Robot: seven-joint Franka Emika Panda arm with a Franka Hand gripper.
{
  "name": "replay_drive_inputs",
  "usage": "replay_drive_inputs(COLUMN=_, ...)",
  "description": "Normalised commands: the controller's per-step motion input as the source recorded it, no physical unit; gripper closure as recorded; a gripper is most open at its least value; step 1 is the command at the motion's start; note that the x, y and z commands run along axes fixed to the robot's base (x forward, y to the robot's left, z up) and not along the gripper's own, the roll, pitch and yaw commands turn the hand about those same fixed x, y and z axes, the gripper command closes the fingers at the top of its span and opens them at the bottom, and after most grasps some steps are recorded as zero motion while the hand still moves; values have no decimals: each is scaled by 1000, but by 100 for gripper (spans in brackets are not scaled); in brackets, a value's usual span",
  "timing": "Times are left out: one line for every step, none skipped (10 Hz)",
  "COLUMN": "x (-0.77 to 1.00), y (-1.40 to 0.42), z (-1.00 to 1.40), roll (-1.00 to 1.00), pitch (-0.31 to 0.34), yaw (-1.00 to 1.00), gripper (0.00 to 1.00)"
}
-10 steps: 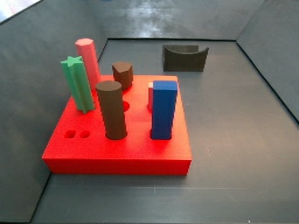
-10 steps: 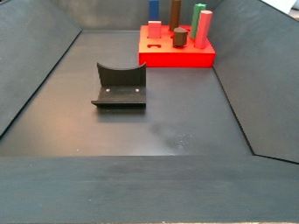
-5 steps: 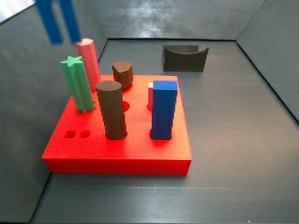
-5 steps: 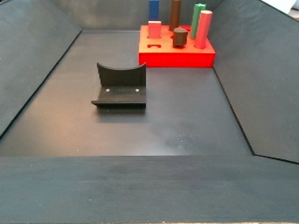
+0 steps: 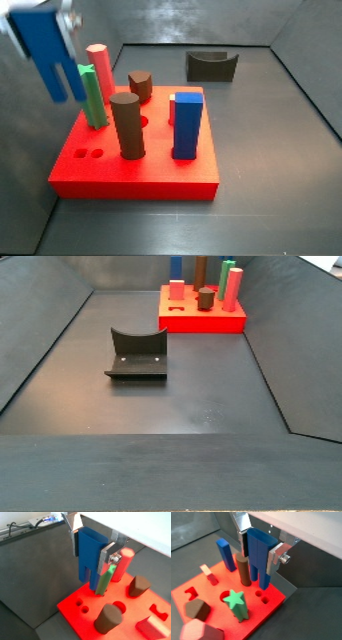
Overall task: Pick up the square-circle object. Move up. Rotate the square-circle object. Place the square-circle object on the fixture. Regrasp the square-circle object. Move to above the board. Insert the square-circle object.
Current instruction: Insert the square-circle object.
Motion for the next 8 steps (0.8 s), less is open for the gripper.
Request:
replay_drive_inputs(x=0, y=-131, z=-769, roll=159, pitch=-27, yaw=3, gripper=100)
replay_drive_inputs(x=0, y=-157, z=-783, roll=94, pitch=-19, yaw=0, gripper=100)
replay_drive_inputs(x=-11, y=-100, z=-651, roll=46, pitch=-39, yaw=0, gripper=100)
replay_drive_inputs(x=-43, y=-26, z=-491, roll=77, pitch=-20, yaw=0, gripper=100)
replay_drive_inputs(x=-3, y=0, z=-571, roll=90, pitch=-14, yaw=0, gripper=100)
replay_drive_inputs(x=0, y=0, z=-620, roll=147, pitch=-21, yaw=0, gripper=100)
replay_drive_inputs(x=-9, y=-37, z=-611, roll=179, pitch=-33, yaw=0, gripper=100)
replay_drive_inputs(x=-109, y=-111, z=-580, roll=187, pitch=-54, yaw=-6, gripper=100)
